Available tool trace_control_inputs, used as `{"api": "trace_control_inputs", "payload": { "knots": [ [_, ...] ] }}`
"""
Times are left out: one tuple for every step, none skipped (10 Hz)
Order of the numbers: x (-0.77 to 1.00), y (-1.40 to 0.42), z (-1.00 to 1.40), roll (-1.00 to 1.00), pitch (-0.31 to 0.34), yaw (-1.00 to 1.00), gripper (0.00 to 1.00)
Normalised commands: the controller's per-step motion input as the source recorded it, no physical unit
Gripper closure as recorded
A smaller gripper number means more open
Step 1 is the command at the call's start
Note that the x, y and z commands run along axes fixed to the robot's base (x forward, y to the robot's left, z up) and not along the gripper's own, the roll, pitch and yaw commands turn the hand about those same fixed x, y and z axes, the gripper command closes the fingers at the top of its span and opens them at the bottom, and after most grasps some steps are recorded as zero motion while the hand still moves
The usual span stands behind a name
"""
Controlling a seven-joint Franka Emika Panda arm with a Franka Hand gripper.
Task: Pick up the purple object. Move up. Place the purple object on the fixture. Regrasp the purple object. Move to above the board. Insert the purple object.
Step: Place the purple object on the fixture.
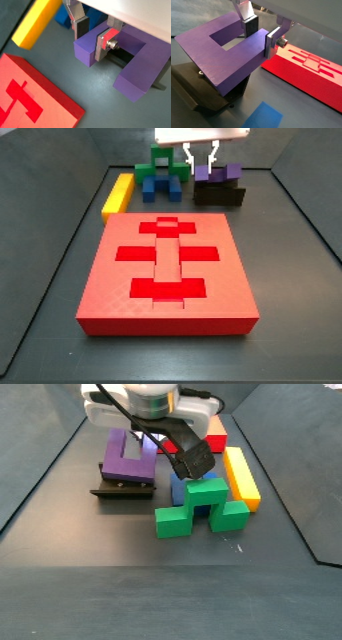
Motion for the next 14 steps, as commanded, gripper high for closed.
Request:
{"api": "trace_control_inputs", "payload": {
  "knots": [
    [0.0,-0.29,-0.07,0.0,-0.097,0.07,1.0],
    [0.0,-0.22,-0.05,0.01,-0.066,0.01,1.0],
    [0.03,-0.21,-0.08,0.0,-0.046,0.0,1.0],
    [0.17,0.0,-0.23,-0.02,-0.043,0.0,1.0],
    [0.21,0.01,-0.3,-0.04,-0.026,0.0,1.0],
    [0.19,0.0,-0.34,0.0,-0.063,-0.01,1.0],
    [0.15,0.0,-0.27,0.0,-0.054,0.0,1.0],
    [0.07,0.02,-0.14,0.0,0.0,0.0,1.0],
    [0.02,0.1,-0.01,-0.19,0.0,0.0,1.0],
    [0.04,0.21,0.0,-0.61,-0.029,0.0,1.0],
    [0.09,0.21,0.0,-0.82,-0.089,0.0,1.0],
    [0.11,0.14,0.01,-0.91,-0.1,0.07,1.0],
    [0.07,0.05,0.0,-0.69,-0.103,0.09,1.0],
    [0.0,0.0,-0.02,-0.19,-0.1,0.0,1.0]
  ]
}}
